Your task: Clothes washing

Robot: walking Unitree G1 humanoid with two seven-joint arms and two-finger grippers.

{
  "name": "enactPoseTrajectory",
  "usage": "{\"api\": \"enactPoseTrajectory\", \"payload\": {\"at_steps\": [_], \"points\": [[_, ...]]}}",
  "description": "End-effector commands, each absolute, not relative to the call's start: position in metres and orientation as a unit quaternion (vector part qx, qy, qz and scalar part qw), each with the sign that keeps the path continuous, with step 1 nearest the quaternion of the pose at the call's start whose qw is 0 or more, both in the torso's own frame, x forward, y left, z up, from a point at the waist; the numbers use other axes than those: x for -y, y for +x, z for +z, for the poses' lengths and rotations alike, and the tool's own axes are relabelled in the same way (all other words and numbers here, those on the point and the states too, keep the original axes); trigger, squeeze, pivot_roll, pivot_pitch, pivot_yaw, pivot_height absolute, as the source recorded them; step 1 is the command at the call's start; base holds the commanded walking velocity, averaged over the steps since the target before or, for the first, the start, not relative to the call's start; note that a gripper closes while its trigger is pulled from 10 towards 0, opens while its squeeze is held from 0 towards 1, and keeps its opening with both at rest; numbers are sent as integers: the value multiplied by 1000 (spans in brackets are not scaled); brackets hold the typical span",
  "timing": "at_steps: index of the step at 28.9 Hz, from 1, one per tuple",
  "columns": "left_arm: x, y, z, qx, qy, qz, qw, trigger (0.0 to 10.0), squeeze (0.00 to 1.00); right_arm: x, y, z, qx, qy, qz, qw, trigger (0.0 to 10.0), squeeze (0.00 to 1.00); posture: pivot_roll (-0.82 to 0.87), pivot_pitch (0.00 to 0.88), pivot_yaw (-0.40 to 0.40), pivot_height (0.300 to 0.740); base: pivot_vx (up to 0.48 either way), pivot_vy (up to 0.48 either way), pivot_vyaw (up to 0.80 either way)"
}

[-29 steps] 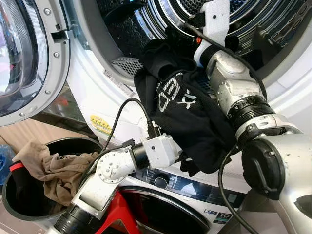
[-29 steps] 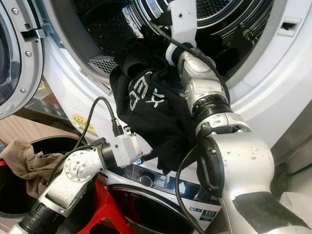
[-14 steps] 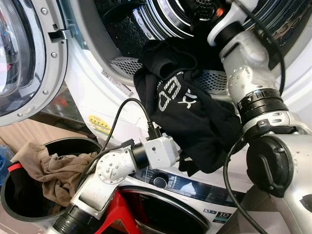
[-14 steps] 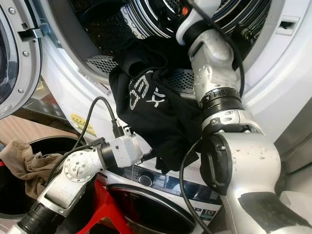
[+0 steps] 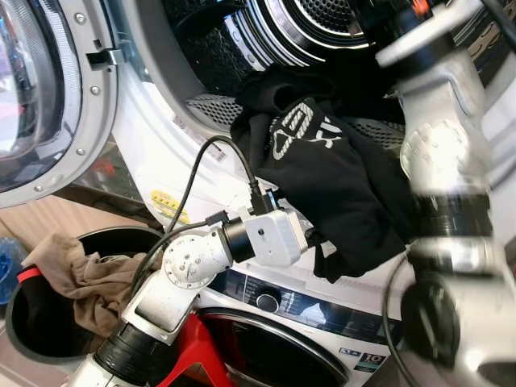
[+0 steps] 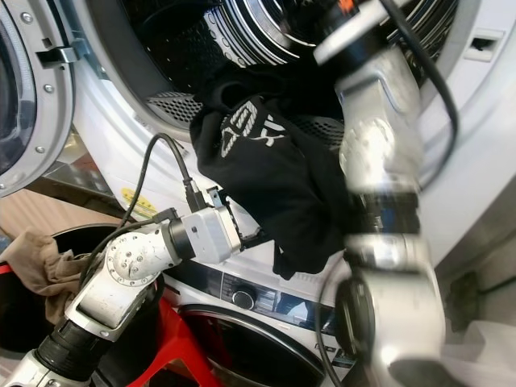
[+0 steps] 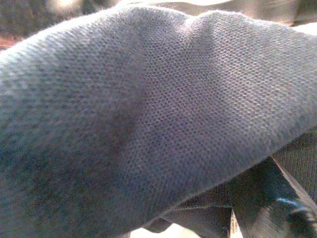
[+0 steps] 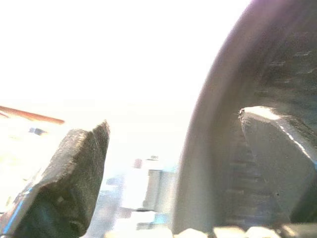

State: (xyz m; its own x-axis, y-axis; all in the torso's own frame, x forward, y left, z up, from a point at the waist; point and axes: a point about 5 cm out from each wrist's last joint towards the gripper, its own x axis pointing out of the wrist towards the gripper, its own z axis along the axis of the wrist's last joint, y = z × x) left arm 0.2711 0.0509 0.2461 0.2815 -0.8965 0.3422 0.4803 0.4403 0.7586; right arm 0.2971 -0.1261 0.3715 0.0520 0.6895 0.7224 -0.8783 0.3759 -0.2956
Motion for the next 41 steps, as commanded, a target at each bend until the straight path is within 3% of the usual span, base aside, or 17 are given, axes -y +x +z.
{"api": "enactPoseTrajectory", "payload": {"at_steps": [1,3,5,6,9,13,17,21,25,26,29,32,37,41], "points": [[-53,268,250,402,276,-449,749,10000,0,134,260,379,447,123,600,651,10000,0,-5,54,14,740,0,0,0],[-53,268,250,402,276,-449,749,10000,0,135,257,378,449,124,605,646,10000,0,-9,52,16,740,0,0,0],[-55,269,251,403,280,-448,747,10000,0,151,224,384,481,150,634,587,10000,0,-28,43,23,740,0,0,0],[-55,270,251,403,280,-449,747,10000,0,154,219,385,488,155,639,574,10000,0,-28,43,23,740,0,0,0],[-54,271,251,403,282,-452,744,10000,0,159,209,377,479,163,650,566,10000,0,-33,38,24,740,0,0,0],[-55,275,255,409,286,-448,742,10000,0,140,204,333,363,127,702,600,10000,0,-35,31,24,740,0,0,0],[-56,278,256,408,290,-442,744,10000,0,131,196,315,305,109,728,604,10000,0,-38,28,24,740,0,0,0],[-58,286,263,418,293,-430,745,10000,0,123,181,289,211,106,775,587,10000,0,-44,24,21,740,0,0,0],[-58,290,270,426,296,-427,741,10000,0,121,180,265,139,97,786,594,10000,0,-46,26,15,740,0,0,0],[-56,293,278,436,300,-429,732,10000,0,119,183,227,43,80,783,615,10000,0,-41,30,13,740,0,0,0],[-52,293,289,446,298,-441,720,10000,0,123,183,166,-88,31,766,636,10000,0,-35,33,12,740,0,0,0],[-45,289,295,446,277,-472,708,10000,0,134,183,120,-170,23,736,655,10000,0,-29,37,16,740,0,0,0],[-35,278,293,435,275,-523,679,10000,0,145,175,71,-270,-11,698,663,10000,0,-22,41,19,740,0,0,0],[-36,283,304,457,333,-512,647,10000,0,157,162,23,-340,17,647,682,10000,0,-18,44,23,740,0,0,0]]}}
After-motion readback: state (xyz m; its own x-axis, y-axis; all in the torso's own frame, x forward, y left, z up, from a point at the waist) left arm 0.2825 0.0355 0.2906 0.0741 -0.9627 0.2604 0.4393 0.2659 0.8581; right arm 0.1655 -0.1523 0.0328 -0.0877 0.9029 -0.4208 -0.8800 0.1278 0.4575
